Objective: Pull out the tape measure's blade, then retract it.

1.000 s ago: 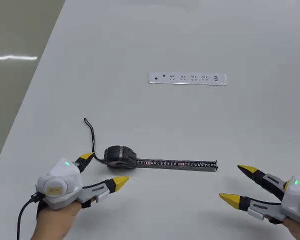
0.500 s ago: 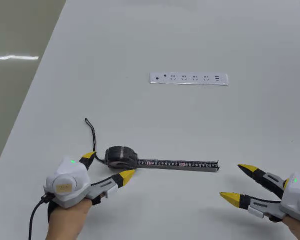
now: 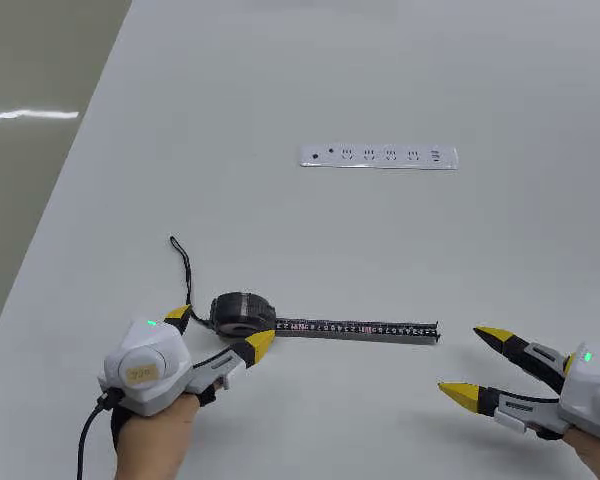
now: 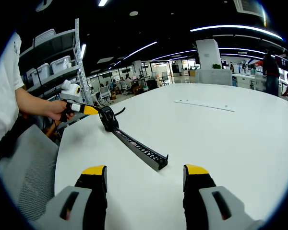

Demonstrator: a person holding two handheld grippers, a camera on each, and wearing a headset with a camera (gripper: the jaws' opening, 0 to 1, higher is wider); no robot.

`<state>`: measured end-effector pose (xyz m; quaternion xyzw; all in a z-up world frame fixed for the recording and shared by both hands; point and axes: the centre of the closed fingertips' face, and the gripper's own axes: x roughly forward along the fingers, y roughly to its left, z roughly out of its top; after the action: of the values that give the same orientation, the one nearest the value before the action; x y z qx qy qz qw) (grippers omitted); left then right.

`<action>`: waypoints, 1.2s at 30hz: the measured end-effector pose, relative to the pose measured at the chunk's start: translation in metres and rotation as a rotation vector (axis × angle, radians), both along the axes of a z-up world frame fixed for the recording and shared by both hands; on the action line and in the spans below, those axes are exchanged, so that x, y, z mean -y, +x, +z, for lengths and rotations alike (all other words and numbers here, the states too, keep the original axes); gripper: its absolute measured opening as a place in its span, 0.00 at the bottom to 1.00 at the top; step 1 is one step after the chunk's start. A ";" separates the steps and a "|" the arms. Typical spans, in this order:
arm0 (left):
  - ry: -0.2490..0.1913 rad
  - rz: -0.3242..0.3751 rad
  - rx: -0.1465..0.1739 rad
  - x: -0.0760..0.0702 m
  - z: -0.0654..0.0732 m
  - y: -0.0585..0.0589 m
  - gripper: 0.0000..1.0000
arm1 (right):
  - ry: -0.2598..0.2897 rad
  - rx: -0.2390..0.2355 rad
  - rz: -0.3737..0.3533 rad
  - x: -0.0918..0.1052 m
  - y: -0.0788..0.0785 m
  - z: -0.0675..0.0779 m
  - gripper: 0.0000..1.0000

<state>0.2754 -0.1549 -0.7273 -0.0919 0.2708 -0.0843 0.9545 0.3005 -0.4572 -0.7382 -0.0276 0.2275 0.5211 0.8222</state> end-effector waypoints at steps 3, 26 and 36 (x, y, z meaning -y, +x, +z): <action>-0.009 0.005 -0.006 0.002 -0.002 0.001 0.80 | 0.002 0.005 -0.002 0.001 0.003 0.001 0.64; 0.017 0.097 -0.029 -0.003 -0.005 0.010 0.79 | -0.016 0.019 0.056 -0.008 0.013 0.000 0.58; -0.012 0.115 -0.052 0.001 -0.010 0.013 0.77 | -0.021 0.006 0.069 -0.014 0.014 -0.001 0.56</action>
<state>0.2881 -0.1558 -0.7375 -0.1154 0.2894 -0.0284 0.9498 0.3148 -0.4427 -0.7395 -0.0457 0.2293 0.5464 0.8042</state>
